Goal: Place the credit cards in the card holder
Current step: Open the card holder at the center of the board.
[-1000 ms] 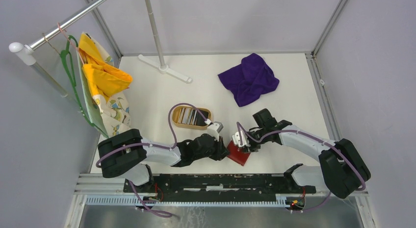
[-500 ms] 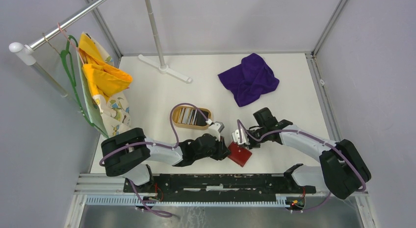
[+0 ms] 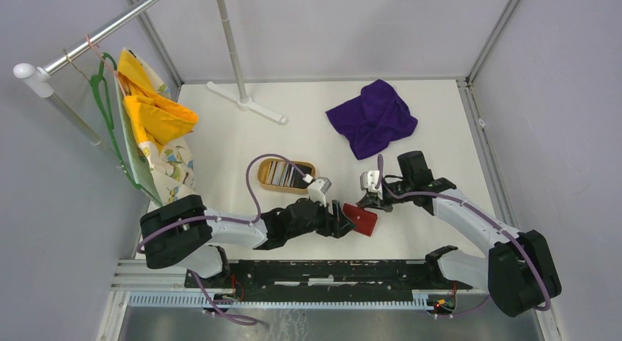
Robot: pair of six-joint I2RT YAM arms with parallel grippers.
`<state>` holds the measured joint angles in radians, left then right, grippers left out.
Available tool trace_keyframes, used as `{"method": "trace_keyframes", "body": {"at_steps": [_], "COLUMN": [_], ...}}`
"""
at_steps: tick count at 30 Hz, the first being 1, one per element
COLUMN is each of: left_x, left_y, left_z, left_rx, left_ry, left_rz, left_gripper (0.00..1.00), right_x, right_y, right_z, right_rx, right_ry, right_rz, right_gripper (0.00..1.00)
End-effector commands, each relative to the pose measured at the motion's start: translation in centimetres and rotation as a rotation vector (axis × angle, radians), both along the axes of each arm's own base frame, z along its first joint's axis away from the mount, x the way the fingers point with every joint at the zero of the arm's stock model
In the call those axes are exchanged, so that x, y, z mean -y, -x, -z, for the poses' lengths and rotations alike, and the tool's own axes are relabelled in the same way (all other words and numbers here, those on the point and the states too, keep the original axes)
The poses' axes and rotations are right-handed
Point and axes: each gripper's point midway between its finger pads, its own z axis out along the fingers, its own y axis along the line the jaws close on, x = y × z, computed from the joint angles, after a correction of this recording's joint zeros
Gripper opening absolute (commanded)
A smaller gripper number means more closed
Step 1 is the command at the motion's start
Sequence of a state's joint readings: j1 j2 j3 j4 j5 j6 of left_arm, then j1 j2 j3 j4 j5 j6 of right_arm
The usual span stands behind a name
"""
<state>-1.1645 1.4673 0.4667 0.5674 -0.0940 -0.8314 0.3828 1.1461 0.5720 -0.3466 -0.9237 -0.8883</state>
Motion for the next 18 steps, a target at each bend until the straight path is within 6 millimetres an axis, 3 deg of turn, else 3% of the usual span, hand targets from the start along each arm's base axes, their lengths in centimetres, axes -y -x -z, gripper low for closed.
{"method": "trace_keyframes", "body": {"at_steps": [1,11,18], "left_x": [1.3,1.5,1.7], "left_y": [0.0,-0.4,-1.0], "left_z": [-2.0,-2.2,-2.0], "left_rx": [-0.068,-0.152,-0.168], "left_ry": [0.150,0.242,0.247], "left_rz": [-0.037,-0.109,-0.147], "left_gripper": [0.78,0.82,0.83], "right_x": [-1.2,-1.1,-0.9], "right_y": [0.2,-0.2,-0.5], "right_z": [-2.5,-3.7,-3.4], "right_rx": [-0.012,0.009,0.015], "right_ry": [-0.104,-0.145,-0.137], "right_rz": [-0.024,0.012,0.031], "right_gripper": [0.00,0.00,0.00]}}
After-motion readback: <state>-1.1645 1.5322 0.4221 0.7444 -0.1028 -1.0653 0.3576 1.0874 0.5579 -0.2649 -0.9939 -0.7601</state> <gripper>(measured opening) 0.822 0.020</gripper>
